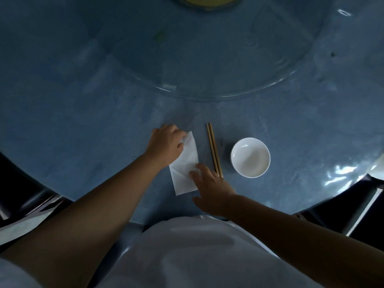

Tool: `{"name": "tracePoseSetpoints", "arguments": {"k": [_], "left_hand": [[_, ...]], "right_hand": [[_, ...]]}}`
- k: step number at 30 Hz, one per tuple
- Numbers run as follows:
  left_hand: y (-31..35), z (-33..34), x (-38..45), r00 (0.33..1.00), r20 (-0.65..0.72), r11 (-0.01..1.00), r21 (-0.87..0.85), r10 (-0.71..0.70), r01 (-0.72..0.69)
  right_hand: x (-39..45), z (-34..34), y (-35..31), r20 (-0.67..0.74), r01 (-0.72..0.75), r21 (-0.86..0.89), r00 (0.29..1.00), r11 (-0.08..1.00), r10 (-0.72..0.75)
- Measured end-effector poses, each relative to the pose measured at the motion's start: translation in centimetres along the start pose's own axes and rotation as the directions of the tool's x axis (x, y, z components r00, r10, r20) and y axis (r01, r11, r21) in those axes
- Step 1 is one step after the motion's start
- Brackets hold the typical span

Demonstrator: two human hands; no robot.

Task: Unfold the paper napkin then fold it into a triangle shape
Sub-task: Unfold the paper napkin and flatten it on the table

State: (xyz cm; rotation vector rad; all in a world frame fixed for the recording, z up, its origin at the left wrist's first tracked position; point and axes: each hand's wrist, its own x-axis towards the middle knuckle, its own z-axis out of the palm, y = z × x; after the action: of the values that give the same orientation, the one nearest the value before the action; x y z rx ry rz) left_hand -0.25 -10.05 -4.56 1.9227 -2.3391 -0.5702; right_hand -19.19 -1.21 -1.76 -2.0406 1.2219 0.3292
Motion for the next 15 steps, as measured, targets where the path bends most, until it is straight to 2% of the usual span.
{"name": "tracePoseSetpoints", "arguments": {"k": [6, 15], "left_hand": [[-0.2, 0.3, 0.1, 0.998, -0.055, 0.999, -0.042, -0.008, 0.006], [0.1, -0.5, 1.1, 0.998, -0.003, 0.992, -0.108, -0.067, 0.066]], "right_hand": [[0.0, 0.0, -0.1, 0.002, -0.010, -0.012, 1.000, 1.000, 0.010], [0.1, 0.0, -0.2, -0.003, -0.010, -0.019, 1.000, 1.000, 0.010]]}}
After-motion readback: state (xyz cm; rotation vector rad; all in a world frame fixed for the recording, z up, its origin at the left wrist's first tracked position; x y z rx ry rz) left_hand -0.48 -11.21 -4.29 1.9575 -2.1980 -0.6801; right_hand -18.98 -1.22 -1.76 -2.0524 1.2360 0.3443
